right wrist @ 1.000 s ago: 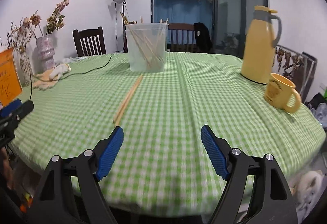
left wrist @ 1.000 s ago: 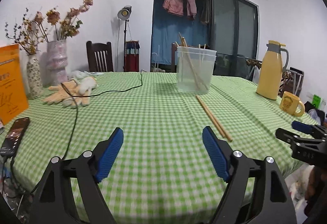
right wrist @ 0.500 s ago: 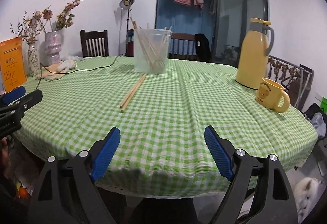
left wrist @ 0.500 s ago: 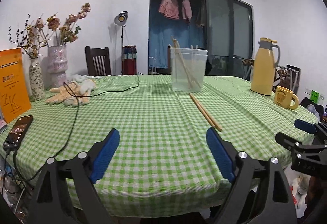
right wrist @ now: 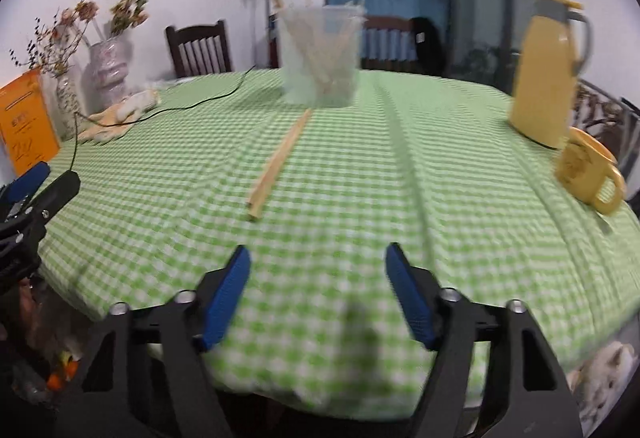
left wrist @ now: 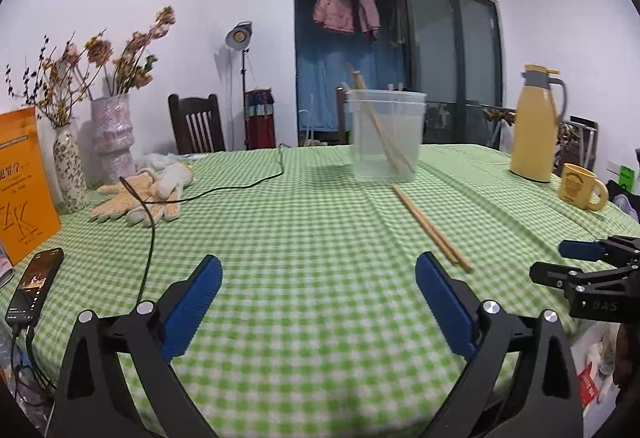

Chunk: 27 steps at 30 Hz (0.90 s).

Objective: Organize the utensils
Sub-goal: 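Close the right tool on a loose wooden stick on the cloth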

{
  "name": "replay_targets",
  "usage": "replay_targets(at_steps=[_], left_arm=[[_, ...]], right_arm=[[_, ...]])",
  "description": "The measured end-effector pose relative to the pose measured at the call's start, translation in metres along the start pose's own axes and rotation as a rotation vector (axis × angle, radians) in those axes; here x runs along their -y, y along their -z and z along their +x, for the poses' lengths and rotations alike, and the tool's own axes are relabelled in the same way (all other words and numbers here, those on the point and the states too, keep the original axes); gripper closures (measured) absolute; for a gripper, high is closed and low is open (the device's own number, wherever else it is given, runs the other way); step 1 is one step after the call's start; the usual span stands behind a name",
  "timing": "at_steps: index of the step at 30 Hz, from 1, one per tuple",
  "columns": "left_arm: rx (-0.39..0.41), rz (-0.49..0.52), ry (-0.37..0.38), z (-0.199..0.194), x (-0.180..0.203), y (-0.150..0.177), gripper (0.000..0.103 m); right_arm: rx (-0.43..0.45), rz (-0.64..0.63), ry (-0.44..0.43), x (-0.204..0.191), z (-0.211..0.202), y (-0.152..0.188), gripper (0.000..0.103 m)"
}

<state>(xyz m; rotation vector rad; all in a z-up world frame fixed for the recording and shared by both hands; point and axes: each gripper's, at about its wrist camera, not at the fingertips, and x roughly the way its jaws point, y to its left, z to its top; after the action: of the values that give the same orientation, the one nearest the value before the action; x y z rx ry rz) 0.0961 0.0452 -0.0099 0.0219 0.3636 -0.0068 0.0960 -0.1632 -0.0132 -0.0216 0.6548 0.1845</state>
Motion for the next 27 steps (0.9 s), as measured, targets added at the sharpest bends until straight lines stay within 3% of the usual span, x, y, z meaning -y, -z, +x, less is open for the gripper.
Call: replay_targets(at_steps=[4, 8, 17, 19, 24, 27], left_arm=[[-0.048, -0.024, 0.006, 0.017, -0.011, -0.007, 0.008], [-0.058, -0.004, 0.010, 0.029, -0.015, -0.019, 0.008], [-0.095, -0.013, -0.007, 0.049, -0.027, -0.028, 0.008], [-0.105, -0.016, -0.009, 0.054, -0.028, -0.030, 0.008], [-0.190, 0.015, -0.014, 0.076, -0.013, -0.039, 0.008], [-0.218, 0.041, 0.020, 0.085, 0.000, -0.043, 0.008]], right_arm=[[-0.062, -0.026, -0.049, -0.014, 0.031, -0.023, 0.059], [-0.113, -0.008, -0.086, -0.016, 0.053, -0.039, 0.065], [-0.178, -0.008, -0.096, -0.021, 0.072, -0.038, 0.080], [-0.171, -0.014, -0.094, -0.021, 0.071, -0.038, 0.091], [-0.189, -0.076, -0.092, -0.027, 0.072, -0.036, 0.094], [-0.186, -0.087, -0.082, -0.025, 0.071, -0.035, 0.096]])
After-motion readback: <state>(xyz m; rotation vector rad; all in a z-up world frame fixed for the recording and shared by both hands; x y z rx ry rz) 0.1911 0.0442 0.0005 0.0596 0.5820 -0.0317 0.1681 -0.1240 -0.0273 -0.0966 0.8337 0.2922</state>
